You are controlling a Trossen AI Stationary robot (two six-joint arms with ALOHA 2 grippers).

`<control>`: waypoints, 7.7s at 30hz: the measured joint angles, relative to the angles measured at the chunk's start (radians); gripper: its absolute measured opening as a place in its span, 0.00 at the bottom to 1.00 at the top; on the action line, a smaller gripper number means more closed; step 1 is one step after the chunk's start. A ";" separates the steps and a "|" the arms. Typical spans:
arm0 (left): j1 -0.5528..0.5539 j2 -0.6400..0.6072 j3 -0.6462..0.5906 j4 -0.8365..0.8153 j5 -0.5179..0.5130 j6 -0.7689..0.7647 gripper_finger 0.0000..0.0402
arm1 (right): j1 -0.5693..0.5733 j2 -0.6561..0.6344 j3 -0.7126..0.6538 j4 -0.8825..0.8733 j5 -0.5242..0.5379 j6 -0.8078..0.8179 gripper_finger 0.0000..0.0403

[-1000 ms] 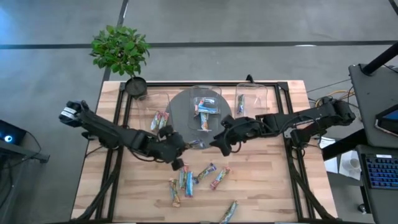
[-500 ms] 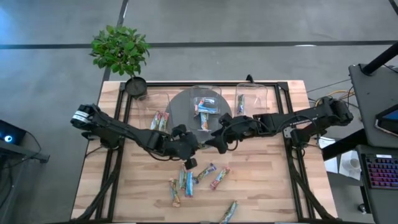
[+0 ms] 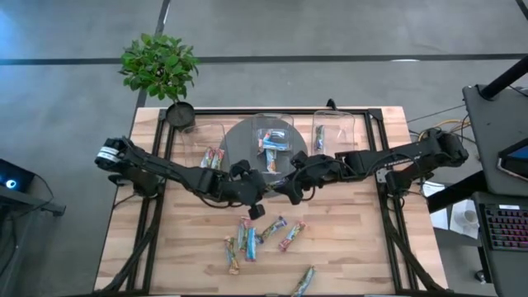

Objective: Pick and place Granola Bars by type
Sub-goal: Put the blue granola bar into the right transparent bin, then put the yellow granola bar into the center transparent bin

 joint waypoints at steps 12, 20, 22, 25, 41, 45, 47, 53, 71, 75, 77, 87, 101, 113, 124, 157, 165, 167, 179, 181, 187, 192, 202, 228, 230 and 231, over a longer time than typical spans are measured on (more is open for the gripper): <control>0.000 0.000 -0.002 0.029 0.024 0.009 0.14 | -0.004 0.000 -0.004 0.000 0.000 0.007 0.54; 0.000 0.000 -0.002 0.030 -0.013 0.008 0.14 | -0.004 0.000 -0.004 -0.001 -0.007 0.019 0.41; 0.000 0.000 -0.002 0.032 -0.016 0.008 0.14 | -0.004 0.000 -0.004 -0.003 -0.008 0.019 0.40; 0.000 0.000 -0.002 0.033 -0.027 0.003 0.14 | -0.004 0.000 -0.004 -0.021 -0.007 0.019 0.36; -0.012 -0.003 -0.004 -0.074 -0.009 -0.015 0.28 | -0.004 -0.012 -0.004 -0.041 0.096 -0.010 0.18; -0.019 -0.003 -0.013 -0.230 -0.028 -0.114 0.28 | -0.006 -0.048 0.013 -0.166 0.246 0.013 0.17; -0.022 -0.005 -0.028 -0.271 -0.055 -0.182 0.28 | -0.010 -0.069 0.028 -0.329 0.345 0.073 0.17; -0.056 -0.019 -0.058 -0.310 -0.077 -0.313 0.28 | -0.071 -0.152 0.056 -0.840 0.503 0.260 0.17; -0.083 -0.019 -0.058 -0.305 -0.053 -0.499 0.28 | -0.668 -0.157 -0.023 -0.892 -0.121 -0.092 0.33; -0.108 -0.019 -0.058 -0.306 -0.053 -0.517 0.28 | -0.672 -0.161 -0.009 -0.894 -0.081 -0.086 0.47; -0.127 -0.019 -0.058 -0.311 -0.053 -0.509 0.28 | -0.660 -0.176 -0.007 -0.883 -0.055 -0.078 0.52; -0.214 -0.018 -0.107 -0.371 0.080 -0.454 0.28 | -0.456 -0.335 -0.006 -0.759 0.143 -0.179 0.62; -0.399 -0.016 -0.276 -0.027 0.268 -0.139 0.28 | -0.035 -0.309 -0.008 -0.733 0.153 -0.440 0.62; -0.403 -0.016 -0.285 0.018 0.329 0.164 0.28 | 0.101 -0.131 -0.010 -0.732 0.150 -0.420 0.62; -0.371 -0.016 -0.279 0.157 0.258 0.041 0.28 | 0.108 -0.102 -0.010 -0.732 0.150 -0.336 0.62; -0.382 -0.017 -0.434 0.311 0.367 0.538 0.45 | 0.108 -0.109 -0.009 -0.726 0.150 -0.263 0.62; -0.364 0.021 -0.456 0.347 0.445 0.560 0.45 | 0.108 -0.109 -0.009 -0.727 0.150 -0.255 0.62; -0.356 0.026 -0.469 0.349 0.446 0.564 0.45 | 0.108 -0.109 -0.009 -0.727 0.150 -0.255 0.62; -0.323 0.064 -0.483 0.345 0.453 0.430 0.44 | 0.107 -0.109 -0.009 -0.730 0.158 -0.242 0.62; -0.323 0.064 -0.473 0.334 0.448 0.372 0.43 | 0.107 -0.109 -0.009 -0.729 0.158 -0.242 0.62; -0.322 0.064 -0.438 0.326 0.407 0.265 0.33 | 0.107 -0.109 -0.009 -0.728 0.159 -0.243 0.62; -0.322 0.064 -0.413 0.297 0.400 0.236 0.22 | 0.107 -0.109 -0.009 -0.727 0.161 -0.248 0.62; -0.327 -0.001 -0.299 0.056 0.336 0.006 0.16 | 0.107 -0.109 -0.010 -0.669 0.156 -0.255 0.62; -0.169 0.069 -0.016 -0.149 -0.761 0.298 0.15 | -0.154 -0.068 -0.153 0.216 -0.220 0.464 0.67; -0.169 0.071 -0.020 -0.147 -0.761 0.298 0.15 | -0.156 -0.064 -0.150 0.251 -0.182 0.458 0.67; -0.169 0.072 -0.021 -0.143 -0.760 0.294 0.15 | -0.161 -0.061 -0.149 0.264 -0.175 0.454 0.67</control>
